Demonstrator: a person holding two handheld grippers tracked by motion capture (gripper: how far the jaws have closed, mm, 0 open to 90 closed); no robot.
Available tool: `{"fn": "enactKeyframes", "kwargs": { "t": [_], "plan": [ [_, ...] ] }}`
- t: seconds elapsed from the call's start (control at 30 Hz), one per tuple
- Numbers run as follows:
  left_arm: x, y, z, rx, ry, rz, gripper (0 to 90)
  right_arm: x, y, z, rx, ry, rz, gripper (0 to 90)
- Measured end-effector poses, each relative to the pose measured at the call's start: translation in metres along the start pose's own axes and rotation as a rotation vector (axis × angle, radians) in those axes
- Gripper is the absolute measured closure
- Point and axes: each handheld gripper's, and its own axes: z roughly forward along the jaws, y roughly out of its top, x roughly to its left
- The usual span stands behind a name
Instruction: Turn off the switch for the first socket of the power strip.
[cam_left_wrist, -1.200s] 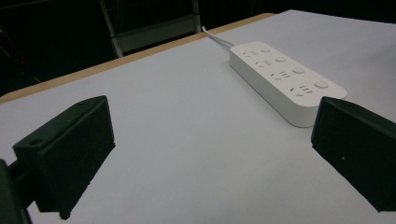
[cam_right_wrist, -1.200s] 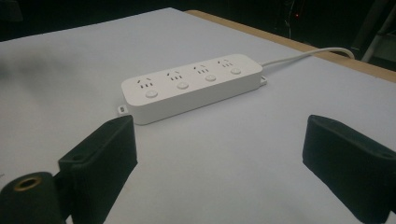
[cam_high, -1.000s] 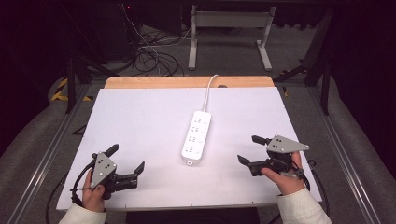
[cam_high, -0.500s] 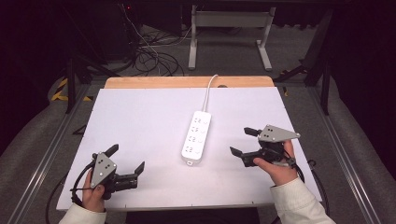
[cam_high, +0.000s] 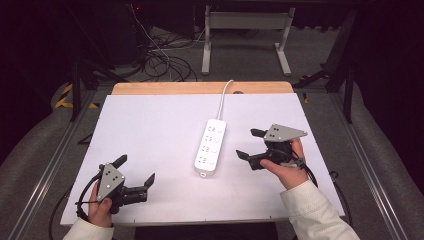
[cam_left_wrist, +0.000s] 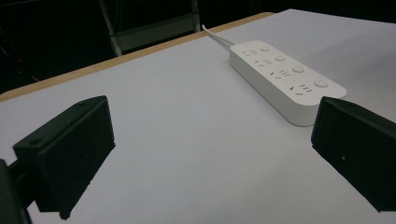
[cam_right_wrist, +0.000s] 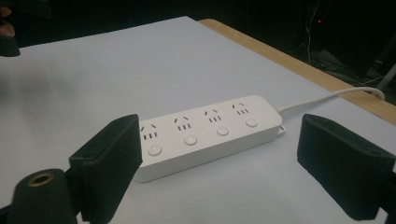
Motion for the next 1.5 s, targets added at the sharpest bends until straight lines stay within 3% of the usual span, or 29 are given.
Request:
{"fn": "enactKeyframes", "kwargs": {
  "t": [0.3, 0.5, 0.57, 0.6, 0.67, 0.73, 1.1, 1.5],
  "plan": [
    [0.001, -0.001, 0.0, 0.001, -0.002, -0.018, 0.0, -0.004, 0.007, 0.009, -0.001, 0.011, 0.013, 15.3],
    [0.003, -0.001, 0.0, 0.005, 0.003, -0.018, 0.0, -0.005, 0.011, 0.012, -0.006, 0.005, -0.005, 22.3],
    [0.003, -0.001, 0.0, 0.005, 0.006, -0.017, 0.0, -0.007, 0.012, 0.014, 0.003, -0.004, -0.012, 26.5],
    [0.003, -0.001, 0.0, 0.004, 0.006, -0.017, 0.0, -0.01, 0.014, 0.016, 0.014, 0.001, -0.015, 34.0],
    [0.003, -0.001, 0.0, 0.005, 0.007, -0.017, 0.0, -0.012, 0.016, 0.017, 0.02, 0.006, -0.017, 38.7],
    [0.003, -0.001, 0.0, 0.004, 0.009, -0.017, 0.0, -0.015, 0.02, 0.019, 0.033, 0.023, -0.02, 50.0],
    [0.003, -0.003, -0.003, 0.003, 0.021, -0.02, 0.0, -0.025, 0.031, 0.044, 0.062, 0.06, -0.009, 76.1],
    [0.004, -0.004, -0.004, 0.005, 0.024, -0.02, 0.0, -0.036, 0.038, 0.073, 0.099, 0.035, -0.063, 88.2]
  ]
}}
